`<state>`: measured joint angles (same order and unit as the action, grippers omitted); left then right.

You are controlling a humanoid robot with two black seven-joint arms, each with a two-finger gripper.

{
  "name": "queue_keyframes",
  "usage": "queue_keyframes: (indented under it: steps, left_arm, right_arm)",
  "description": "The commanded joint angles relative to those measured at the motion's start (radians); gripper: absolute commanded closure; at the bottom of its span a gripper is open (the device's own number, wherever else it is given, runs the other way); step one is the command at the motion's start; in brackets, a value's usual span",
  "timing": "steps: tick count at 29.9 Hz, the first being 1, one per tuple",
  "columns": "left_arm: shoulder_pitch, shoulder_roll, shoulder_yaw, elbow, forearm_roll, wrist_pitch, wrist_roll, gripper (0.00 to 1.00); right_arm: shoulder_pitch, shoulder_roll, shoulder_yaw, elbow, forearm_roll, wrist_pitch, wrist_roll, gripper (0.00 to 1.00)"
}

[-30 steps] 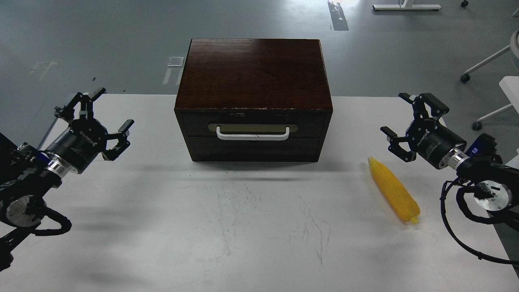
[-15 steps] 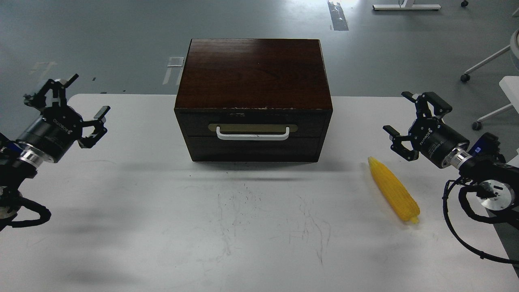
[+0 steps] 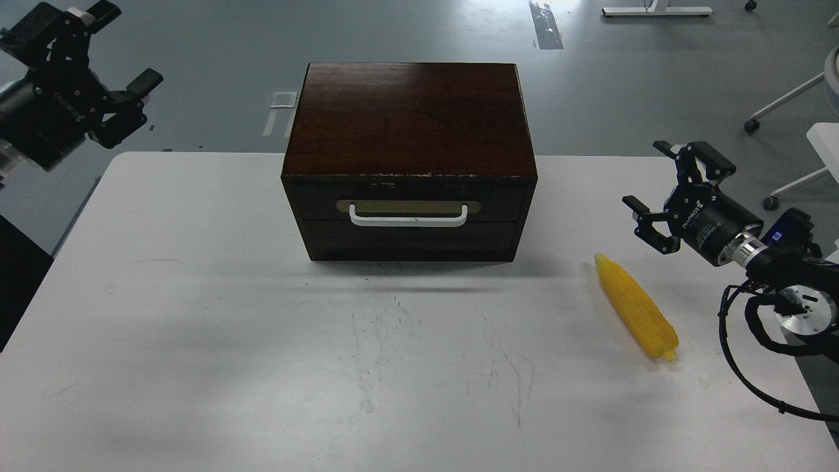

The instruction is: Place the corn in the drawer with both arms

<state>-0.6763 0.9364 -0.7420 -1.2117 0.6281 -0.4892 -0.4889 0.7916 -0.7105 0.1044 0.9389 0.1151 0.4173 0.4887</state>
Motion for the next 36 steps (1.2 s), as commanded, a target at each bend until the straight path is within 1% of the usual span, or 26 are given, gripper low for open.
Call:
queue_keyframes:
  steps: [1,2,4,6,10,12,14,17,18,20,24,28,31,36]
  left_arm:
    - [-0.049,-0.005,-0.002,-0.141,0.249,0.000,0.000,0.01]
    - [-0.058,-0.008,-0.002,-0.166,0.296,0.000,0.000,0.01]
    - [-0.097,-0.037,0.003,-0.239,0.486,0.000,0.000,0.01]
    - [-0.130,-0.074,0.006,-0.271,0.623,0.000,0.000,0.01]
    - [-0.180,-0.126,0.030,-0.293,0.829,0.000,0.000,0.01]
    - [-0.248,-0.198,0.091,-0.290,0.965,0.000,0.000,0.01]
    - [-0.290,-0.220,0.140,-0.287,1.027,0.000,0.000,0.01]
    - [-0.386,-0.273,0.261,-0.282,1.154,0.000,0.000,0.01]
    - [-0.417,-0.292,0.301,-0.279,1.204,0.000,0.000,0.01]
    - [-0.449,-0.309,0.340,-0.270,1.251,0.000,0.000,0.01]
    - [-0.554,-0.382,0.462,-0.218,1.349,0.000,0.000,0.01]
    - [-0.589,-0.421,0.538,-0.184,1.418,0.000,0.000,0.01]
    - [-0.612,-0.450,0.599,-0.134,1.479,0.000,0.000,0.01]
    - [-0.634,-0.481,0.662,-0.078,1.530,0.000,0.000,0.01]
  right_arm:
    - [0.000,-0.007,0.000,0.000,0.000,0.000,0.000,0.01]
    - [0.001,-0.007,0.000,-0.002,0.000,0.000,0.000,0.01]
    - [0.001,-0.007,0.000,0.000,0.000,0.000,0.000,0.01]
    - [0.001,-0.007,0.000,-0.002,0.000,0.000,0.000,0.01]
    - [0.000,-0.006,0.000,-0.002,-0.002,-0.002,0.000,0.01]
    - [0.000,-0.006,0.000,-0.002,-0.002,-0.002,0.000,0.01]
    - [0.001,-0.006,0.000,-0.002,-0.002,-0.002,0.000,0.01]
    - [0.001,-0.006,0.000,-0.008,-0.002,-0.003,0.000,0.01]
    - [0.001,-0.006,0.000,-0.008,-0.002,-0.003,0.000,0.01]
    - [0.001,-0.007,0.000,-0.008,-0.002,-0.003,0.000,0.01]
    - [0.001,-0.007,0.000,-0.008,-0.002,-0.003,0.000,0.01]
    - [0.000,-0.007,0.000,-0.008,-0.002,-0.005,0.000,0.01]
    - [0.000,-0.009,0.000,-0.008,-0.002,-0.005,0.000,0.00]
    - [-0.002,-0.014,0.000,-0.008,-0.002,-0.005,0.000,0.01]
